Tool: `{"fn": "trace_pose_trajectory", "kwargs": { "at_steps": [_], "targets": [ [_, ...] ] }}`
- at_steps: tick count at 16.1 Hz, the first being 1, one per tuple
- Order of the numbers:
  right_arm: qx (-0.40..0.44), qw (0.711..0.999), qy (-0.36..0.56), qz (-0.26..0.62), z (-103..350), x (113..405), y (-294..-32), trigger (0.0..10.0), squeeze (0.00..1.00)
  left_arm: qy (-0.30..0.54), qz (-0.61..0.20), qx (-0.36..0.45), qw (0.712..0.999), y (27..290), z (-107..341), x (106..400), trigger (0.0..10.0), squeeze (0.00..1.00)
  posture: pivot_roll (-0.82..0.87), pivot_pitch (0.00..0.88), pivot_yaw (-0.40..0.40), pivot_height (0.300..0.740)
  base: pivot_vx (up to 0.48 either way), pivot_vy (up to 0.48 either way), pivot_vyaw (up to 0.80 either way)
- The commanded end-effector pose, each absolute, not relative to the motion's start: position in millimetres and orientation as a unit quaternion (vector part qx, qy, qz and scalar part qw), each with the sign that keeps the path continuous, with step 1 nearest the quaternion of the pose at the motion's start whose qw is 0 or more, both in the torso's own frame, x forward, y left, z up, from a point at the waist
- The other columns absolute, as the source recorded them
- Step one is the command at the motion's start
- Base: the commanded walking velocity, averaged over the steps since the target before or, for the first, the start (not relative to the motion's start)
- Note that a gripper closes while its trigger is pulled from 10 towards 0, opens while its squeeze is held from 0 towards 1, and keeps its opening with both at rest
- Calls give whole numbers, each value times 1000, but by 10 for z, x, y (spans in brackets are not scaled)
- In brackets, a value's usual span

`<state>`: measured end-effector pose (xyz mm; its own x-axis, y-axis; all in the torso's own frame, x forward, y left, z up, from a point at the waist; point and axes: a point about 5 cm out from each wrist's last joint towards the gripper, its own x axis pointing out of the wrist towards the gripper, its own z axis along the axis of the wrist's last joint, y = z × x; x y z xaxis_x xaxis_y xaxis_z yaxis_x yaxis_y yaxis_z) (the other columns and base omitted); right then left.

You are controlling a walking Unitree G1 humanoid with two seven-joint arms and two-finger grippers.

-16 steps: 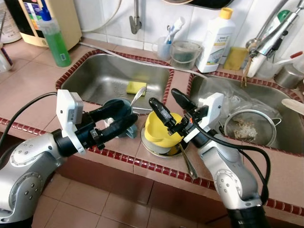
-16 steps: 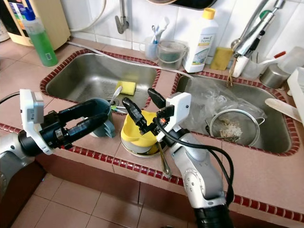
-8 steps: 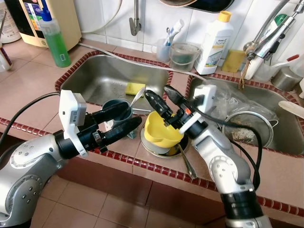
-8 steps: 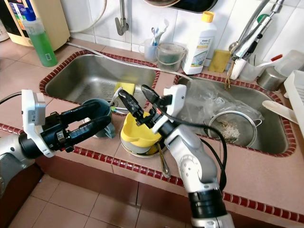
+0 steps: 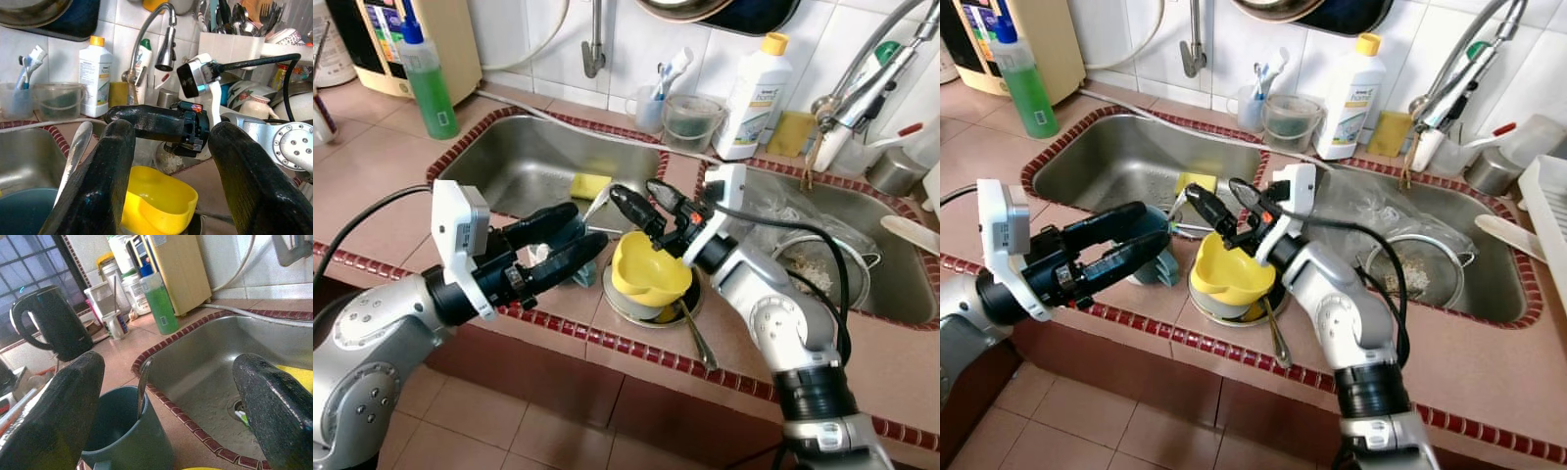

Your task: Kitchen organization

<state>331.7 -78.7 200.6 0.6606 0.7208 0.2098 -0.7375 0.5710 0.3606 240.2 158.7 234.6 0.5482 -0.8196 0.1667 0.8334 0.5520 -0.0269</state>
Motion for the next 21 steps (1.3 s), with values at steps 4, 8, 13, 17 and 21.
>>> {"fn": "trace_pose_trajectory", "kwargs": {
  "at_steps": [4, 8, 13, 17, 21],
  "targets": [
    [222, 875, 4, 430, 2000, 3443, -788, 10000, 0, -90, -472, -45, 876, 1544, 2437, 2361, 10000, 0, -23, 71, -117, 740, 0, 0, 0],
    [236, 859, 22, 454, 1961, 3502, -663, 8588, 0, -94, -467, -46, 878, 1539, 2452, 2345, 10000, 0, -9, 69, -129, 740, 0, 0, 0],
    [257, 841, 23, 476, 1959, 3541, -560, 0, 0, -97, -461, -46, 881, 1545, 2468, 2328, 10000, 0, 5, 72, -137, 740, 0, 0, 0],
    [255, 843, 30, 472, 1923, 3556, -572, 0, 0, -100, -455, -50, 884, 1559, 2477, 2325, 10000, 0, 5, 76, -139, 740, 0, 0, 0],
    [267, 841, 35, 469, 1858, 3575, -608, 0, 0, -102, -456, -50, 883, 1551, 2497, 2342, 10000, 0, -3, 84, -132, 740, 0, 0, 0]
  ]
}}
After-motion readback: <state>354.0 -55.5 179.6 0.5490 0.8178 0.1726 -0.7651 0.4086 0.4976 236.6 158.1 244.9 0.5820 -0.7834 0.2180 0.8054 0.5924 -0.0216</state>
